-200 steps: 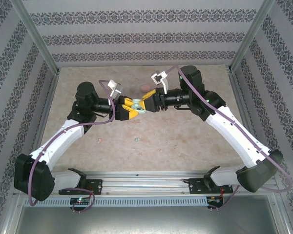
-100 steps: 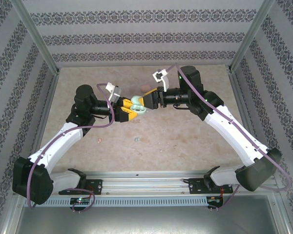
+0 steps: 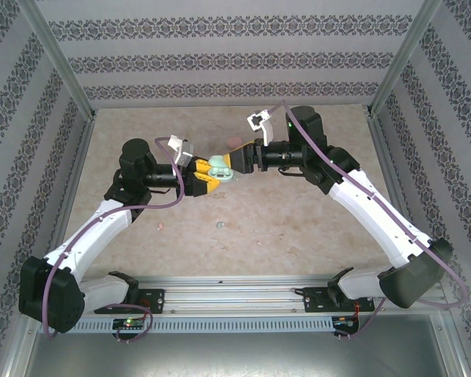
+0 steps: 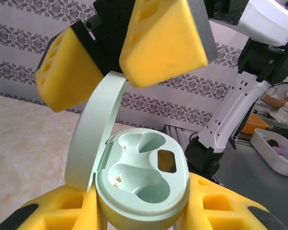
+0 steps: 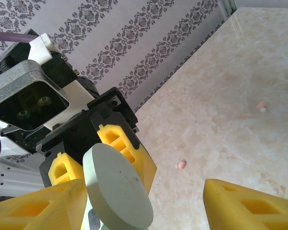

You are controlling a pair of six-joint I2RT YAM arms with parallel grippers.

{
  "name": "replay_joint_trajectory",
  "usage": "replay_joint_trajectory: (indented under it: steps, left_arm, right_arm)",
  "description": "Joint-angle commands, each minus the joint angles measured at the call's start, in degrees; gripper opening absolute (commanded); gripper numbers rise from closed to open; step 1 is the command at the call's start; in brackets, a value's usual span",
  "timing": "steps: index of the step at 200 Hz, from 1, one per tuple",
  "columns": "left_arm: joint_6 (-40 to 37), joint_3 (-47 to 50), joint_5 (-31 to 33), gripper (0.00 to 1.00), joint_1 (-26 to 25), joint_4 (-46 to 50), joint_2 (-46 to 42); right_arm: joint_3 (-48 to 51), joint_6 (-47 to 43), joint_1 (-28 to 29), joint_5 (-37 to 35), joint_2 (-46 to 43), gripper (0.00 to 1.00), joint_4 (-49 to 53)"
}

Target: Insert wireless bluetooth earbuds into charging case

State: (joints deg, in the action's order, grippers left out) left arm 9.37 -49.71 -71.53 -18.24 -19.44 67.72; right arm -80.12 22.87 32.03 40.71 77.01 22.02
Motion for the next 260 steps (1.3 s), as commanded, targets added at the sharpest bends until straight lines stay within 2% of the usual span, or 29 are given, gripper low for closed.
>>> replay_joint_trajectory:
  steps: [1,101,117,136,190,218,260]
  left_arm:
    - [-1.74,0.41,0.75,0.15,0.73,1.97,-1.28]
    - [0.65,0.92,1.04,0.15,2.06,1.61,-0.49]
    - [0.98,1.29,1.3,0.15,2.82,1.69,-0.32]
    - [1.69,2.31,1.29,0.15,4.09,0.82,0.29]
    - [4.12,7.55,3.0,0.15,7.34,-3.83,0.05]
    - [2.75,9.96,4.87,0.15,8.39,-2.57,-1.88]
    - [-3.2,11.87,10.17,0.15,8.81,5.41,-5.9]
  right_arm:
    - [-0.22,0.97,0.73,-2.37,-0.99,0.65,0.24]
    - [-0.83,0.76,1.65,-5.3,-1.58,0.66,2.06]
    - [-0.74,1.2,1.63,-7.39,-2.21,0.66,2.72]
    - [-0.92,2.05,1.33,-13.45,-2.82,0.67,5.69]
    - [5.85,11.66,-0.24,-26.23,-2.88,0.65,8.82]
    - [9.96,15.24,1.19,-27.62,-0.86,0.62,8.56]
    - [13.03,22.49,6.46,-30.43,5.29,0.56,8.52]
